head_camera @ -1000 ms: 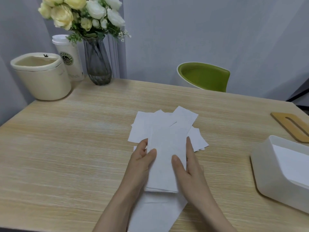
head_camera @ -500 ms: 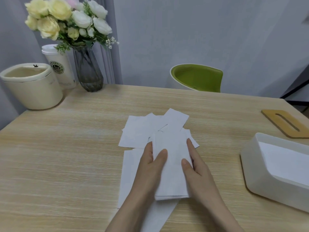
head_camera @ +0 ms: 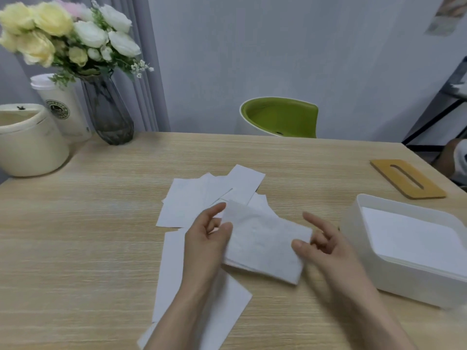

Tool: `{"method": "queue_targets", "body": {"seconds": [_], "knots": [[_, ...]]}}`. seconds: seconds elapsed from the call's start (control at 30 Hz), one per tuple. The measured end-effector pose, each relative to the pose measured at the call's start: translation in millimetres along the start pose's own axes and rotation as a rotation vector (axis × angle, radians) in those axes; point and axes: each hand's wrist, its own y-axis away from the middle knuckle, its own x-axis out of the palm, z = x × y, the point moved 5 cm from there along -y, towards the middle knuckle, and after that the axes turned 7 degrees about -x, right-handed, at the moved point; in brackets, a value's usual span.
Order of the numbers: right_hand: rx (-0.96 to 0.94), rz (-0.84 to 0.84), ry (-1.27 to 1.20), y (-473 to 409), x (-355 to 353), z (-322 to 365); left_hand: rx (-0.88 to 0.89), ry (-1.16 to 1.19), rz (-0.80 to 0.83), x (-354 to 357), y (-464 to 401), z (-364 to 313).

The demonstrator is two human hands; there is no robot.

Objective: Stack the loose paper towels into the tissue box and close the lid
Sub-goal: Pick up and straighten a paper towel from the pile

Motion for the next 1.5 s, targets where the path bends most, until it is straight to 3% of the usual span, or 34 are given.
{"method": "queue_targets", "body": {"seconds": [0.07, 0.17, 0.3, 0.43, 0.67, 0.87, 1.13, 1.5], "knots": [[0.029, -0.030, -0.121, 5, 0, -7, 0.059, 0.104, -0.040, 1, 2, -4], [-0.009, -0.067, -0.157, 8, 2, -7, 0.125, 0.140, 0.042, 10, 7, -8], [-0.154, -0.145, -0.016, 8, -2, -1, 0.111, 0.003, 0.151, 16, 8, -4], [-0.125, -0.109, -0.033, 15, 2, -12, 0.007, -0.059, 0.251, 21, 10, 10], [-0.148, -0.121, 0.045, 20, 3, -18, 0.021, -0.135, 0.322, 33, 12, 19], [-0.210, -0.161, 0.165, 21, -1, -14, 0.045, -0.114, 0.315, 39, 15, 17], [-0.174, -0.205, -0.031, 26, -1, -16, 0.044, -0.066, 0.297, 36, 17, 10], [-0.174, -0.172, -0.017, 25, -3, -23, 0.034, -0.024, 0.248, 50, 16, 10]]}}
